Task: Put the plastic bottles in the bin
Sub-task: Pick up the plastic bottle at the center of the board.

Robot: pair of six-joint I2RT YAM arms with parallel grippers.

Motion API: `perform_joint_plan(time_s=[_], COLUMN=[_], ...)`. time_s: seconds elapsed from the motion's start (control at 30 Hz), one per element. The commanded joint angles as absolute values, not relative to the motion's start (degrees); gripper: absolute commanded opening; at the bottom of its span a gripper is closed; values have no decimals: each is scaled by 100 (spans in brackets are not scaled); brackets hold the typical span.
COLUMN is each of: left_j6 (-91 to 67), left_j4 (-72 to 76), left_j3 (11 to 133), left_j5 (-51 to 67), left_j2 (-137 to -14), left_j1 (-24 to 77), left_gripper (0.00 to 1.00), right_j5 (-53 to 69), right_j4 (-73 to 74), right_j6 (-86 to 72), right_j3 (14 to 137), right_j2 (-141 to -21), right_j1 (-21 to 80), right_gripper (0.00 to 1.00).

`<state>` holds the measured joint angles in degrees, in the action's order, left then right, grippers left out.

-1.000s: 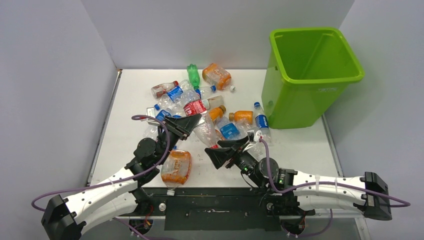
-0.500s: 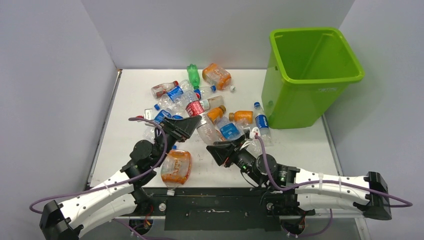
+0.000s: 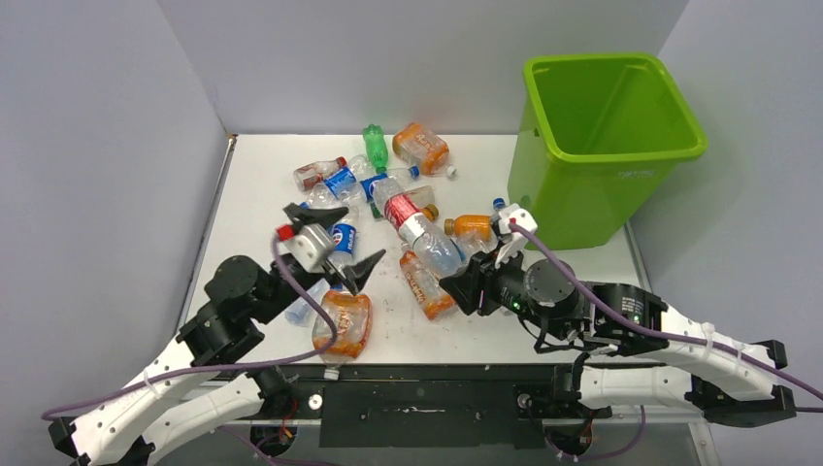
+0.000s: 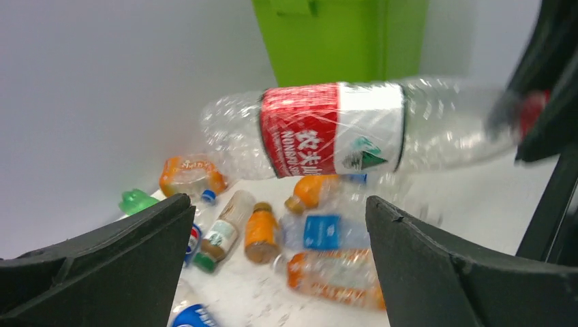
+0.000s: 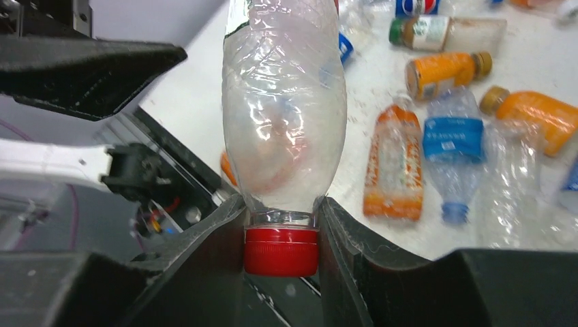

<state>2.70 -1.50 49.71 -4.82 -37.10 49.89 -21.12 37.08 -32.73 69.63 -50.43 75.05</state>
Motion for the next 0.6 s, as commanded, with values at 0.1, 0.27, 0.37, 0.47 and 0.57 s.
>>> perform_joint_plan(time_s=[0.1,0.27,0.37,0.47,0.57], left_j6=[4507,5325,5742,6039,6199], left_j4=[-2118,-2076,-2015,-1634,-1249], left_j3=[5234,5268,5332,5226,5097], left_j5=[-68,-550,-748,-954,-1072], left_j2=[-4360,-4776,-5099,-5238,-5276], left_j1=[5935,6488,6639,6757,6811], left_gripper=[96,96,96,96,98], right_j5=[-1623,-1232,-1016,-904,-813], right_j4=[5935,5967,5938,5929,5926], right_j6=[-3124,-3019,-3006,-3014,-3032], right_j3=[7804,8002,8060,8081,8082], right_j2=[-5599,-5802,-5909,-5922,-5908], right_j1=[7506,7505,7508,7514,7512], right_gripper=[5,5,5,5,5])
